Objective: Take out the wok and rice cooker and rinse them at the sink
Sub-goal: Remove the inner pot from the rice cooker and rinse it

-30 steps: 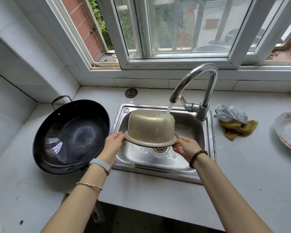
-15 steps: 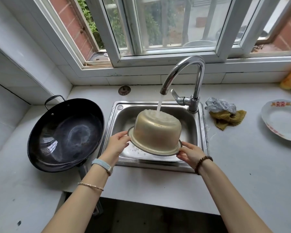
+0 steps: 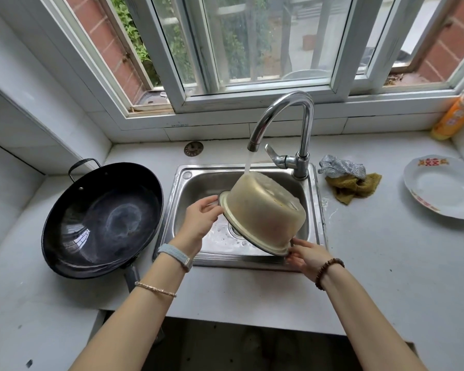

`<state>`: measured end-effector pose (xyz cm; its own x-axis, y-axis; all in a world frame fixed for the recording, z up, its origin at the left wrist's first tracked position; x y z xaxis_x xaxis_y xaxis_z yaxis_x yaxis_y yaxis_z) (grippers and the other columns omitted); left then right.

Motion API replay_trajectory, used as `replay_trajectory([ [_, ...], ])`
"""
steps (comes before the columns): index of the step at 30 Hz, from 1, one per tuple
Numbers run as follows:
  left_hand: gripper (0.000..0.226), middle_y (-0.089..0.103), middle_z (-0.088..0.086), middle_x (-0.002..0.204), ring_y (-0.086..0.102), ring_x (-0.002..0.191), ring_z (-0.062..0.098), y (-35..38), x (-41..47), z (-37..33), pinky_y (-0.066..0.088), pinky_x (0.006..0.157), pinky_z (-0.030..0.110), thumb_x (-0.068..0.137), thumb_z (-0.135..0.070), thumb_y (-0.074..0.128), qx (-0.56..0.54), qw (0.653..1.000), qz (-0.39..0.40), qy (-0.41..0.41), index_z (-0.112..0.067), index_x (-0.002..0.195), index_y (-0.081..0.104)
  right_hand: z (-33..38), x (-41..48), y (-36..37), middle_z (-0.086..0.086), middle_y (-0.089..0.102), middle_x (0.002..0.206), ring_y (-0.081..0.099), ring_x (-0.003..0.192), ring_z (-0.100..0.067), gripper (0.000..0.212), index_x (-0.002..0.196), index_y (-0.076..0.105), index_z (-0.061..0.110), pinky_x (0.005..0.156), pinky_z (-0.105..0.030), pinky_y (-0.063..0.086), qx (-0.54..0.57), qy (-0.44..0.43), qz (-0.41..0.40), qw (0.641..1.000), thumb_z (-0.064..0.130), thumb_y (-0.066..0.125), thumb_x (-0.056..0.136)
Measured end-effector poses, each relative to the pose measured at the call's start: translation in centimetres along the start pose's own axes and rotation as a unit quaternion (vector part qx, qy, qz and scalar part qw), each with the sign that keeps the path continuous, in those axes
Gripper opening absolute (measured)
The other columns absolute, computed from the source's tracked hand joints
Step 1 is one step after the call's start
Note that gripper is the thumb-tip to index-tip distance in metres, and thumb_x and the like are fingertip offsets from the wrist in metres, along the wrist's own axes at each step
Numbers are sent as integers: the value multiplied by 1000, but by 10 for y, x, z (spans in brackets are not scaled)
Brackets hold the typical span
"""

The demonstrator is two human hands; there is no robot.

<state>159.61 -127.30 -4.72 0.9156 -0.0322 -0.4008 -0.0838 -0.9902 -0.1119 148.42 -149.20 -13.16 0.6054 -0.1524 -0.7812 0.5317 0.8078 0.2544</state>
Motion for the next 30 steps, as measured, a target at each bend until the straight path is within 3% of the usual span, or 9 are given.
replay_trajectory([
  [6, 36, 68, -2, 93, 62, 90, 7, 13, 3, -10, 47, 93, 26, 83, -1, 69, 2, 1000, 7, 11, -9, 118, 62, -2, -3, -1, -14, 50, 75, 46, 63, -23, 38, 126, 49, 0, 44, -21, 54, 36, 19, -5, 999, -14, 46, 91],
  [11, 37, 67, -3, 96, 62, 91, 4, 13, 6, -7, 47, 91, 26, 83, -4, 70, 25, 1000, 4, 8, -11, 119, 62, 2, -5, -3, -11, 48, 70, 46, 55, -18, 21, 92, 56, 5, 46, -21, 55, 31, 22, -7, 999, -14, 46, 90],
  [14, 39, 67, -2, 97, 63, 95, 9, 6, 9, -1, 48, 92, 28, 83, -7, 70, 32, 999, -15, -7, -9, 121, 61, 4, -4, -2, -9, 44, 67, 45, 57, -19, 19, 87, 56, 4, 46, -20, 54, 36, 18, -9, 999, -13, 49, 88],
  [17, 34, 69, 3, 101, 64, 103, 19, -6, 12, 9, 49, 94, 32, 84, -13, 70, 40, 998, -32, -35, -8, 117, 63, 12, -5, 4, -13, 53, 72, 53, 64, -20, 14, 92, 57, -1, 48, -19, 54, 34, 2, -7, 999, -12, 54, 85],
  [21, 9, 67, 9, 88, 63, 92, 20, -24, 11, 22, 48, 89, 30, 84, -10, 63, 42, 996, -43, -68, -9, 87, 71, 25, -5, 19, -14, 64, 84, 60, 69, -18, 21, 105, 57, -2, 51, -18, 53, 51, -21, -2, 998, -7, 56, 85],
  [23, 13, 64, 11, 85, 61, 89, 20, -33, 10, 28, 48, 89, 31, 84, -7, 60, 32, 994, -53, -87, -10, 75, 69, 30, -5, 29, -13, 63, 84, 60, 67, -17, 32, 118, 54, -2, 52, -19, 53, 53, -31, -1, 998, -3, 55, 86],
  [27, 9, 70, 16, 91, 66, 94, 22, -48, 5, 40, 50, 92, 30, 84, -7, 62, -6, 987, -78, -138, -8, 79, 69, 37, -6, 46, -10, 52, 71, 54, 60, -17, 34, 122, 46, 9, 55, -22, 52, 10, -75, -16, 997, 0, 53, 91],
  [30, 9, 70, 16, 87, 67, 91, 23, -58, 2, 47, 51, 88, 29, 85, -7, 60, -31, 981, -97, -167, -6, 78, 65, 40, -10, 61, -11, 57, 70, 56, 59, -17, 32, 120, 51, 0, 51, -18, 52, -24, -112, -16, 993, 0, 57, 89],
])
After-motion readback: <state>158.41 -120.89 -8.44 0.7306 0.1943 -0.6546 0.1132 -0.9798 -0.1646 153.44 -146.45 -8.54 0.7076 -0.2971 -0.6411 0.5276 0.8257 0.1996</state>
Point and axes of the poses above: each hand's wrist, its own x-axis towards the middle knuckle, its own y-axis out of the palm, z = x × y, the point moved 3 cm from there along x, towards the middle knuckle
